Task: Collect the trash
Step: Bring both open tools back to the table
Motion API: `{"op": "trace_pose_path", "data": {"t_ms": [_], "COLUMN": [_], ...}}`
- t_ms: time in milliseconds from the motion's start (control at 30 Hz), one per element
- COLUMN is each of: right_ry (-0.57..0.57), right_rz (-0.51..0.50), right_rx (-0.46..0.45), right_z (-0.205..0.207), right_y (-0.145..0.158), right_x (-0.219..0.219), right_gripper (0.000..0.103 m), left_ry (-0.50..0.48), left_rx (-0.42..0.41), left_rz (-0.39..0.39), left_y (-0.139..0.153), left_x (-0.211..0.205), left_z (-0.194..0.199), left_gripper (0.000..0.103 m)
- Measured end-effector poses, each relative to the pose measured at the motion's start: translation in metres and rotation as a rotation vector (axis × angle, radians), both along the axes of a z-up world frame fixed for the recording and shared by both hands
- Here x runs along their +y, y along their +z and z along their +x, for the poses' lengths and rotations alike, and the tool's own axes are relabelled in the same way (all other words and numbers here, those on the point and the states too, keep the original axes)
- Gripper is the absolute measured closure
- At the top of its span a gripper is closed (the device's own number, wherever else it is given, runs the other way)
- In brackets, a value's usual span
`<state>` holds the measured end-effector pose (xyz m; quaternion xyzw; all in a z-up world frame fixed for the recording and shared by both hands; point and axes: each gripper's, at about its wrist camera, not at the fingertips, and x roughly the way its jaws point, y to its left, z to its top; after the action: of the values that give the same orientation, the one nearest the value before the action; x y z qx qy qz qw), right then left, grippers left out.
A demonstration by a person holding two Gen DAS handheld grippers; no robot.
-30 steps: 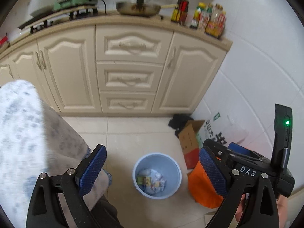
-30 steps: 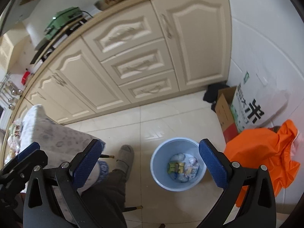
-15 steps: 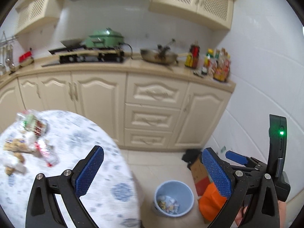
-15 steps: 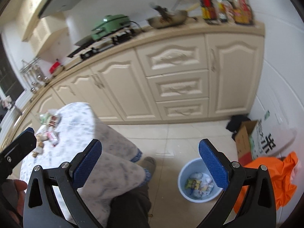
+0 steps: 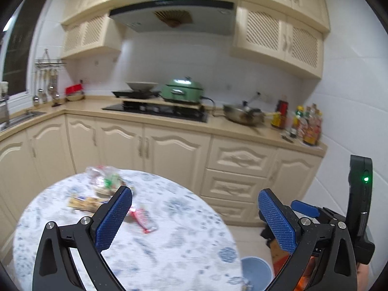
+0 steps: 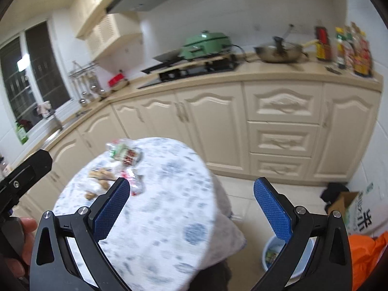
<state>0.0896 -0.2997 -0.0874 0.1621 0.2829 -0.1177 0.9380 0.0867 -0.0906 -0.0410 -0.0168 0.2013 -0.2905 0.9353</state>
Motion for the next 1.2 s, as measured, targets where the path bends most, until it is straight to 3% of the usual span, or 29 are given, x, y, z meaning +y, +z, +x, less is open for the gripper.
{"op": "trace_pose_path", "data": {"t_ms": [300,633,933,1200], "right_ry": [0.124,0.261,0.310,0.300], "right_rz": [-0.058,-0.081,-0.055,-0.021], "right_rx": [-0.039,0.005,0.156,0.267], "right_z": [0.031,0.060,0.118,0.160], "right_y": [0.026,0.024,-0.024,-0.068], "right_x": [0.063,0.117,0.127,0.115], "right_gripper": [0.000,0.000,0.000,0.000], "left_ry": [0.142,0.280,0.318,0.263], "left_rx": [-0.035,0.047,0.187,0.285], "left_rz": [0.028,0.115,0.172,0.204], "left_y": [0.003,-0.003,-0.013,-0.035], "left_x": [0.049,0.079,0.086,0.081], "left_z": [-0.029,-0.026,0.048,0.114], "left_gripper": [0.001,0.001,0.001,0.001]}}
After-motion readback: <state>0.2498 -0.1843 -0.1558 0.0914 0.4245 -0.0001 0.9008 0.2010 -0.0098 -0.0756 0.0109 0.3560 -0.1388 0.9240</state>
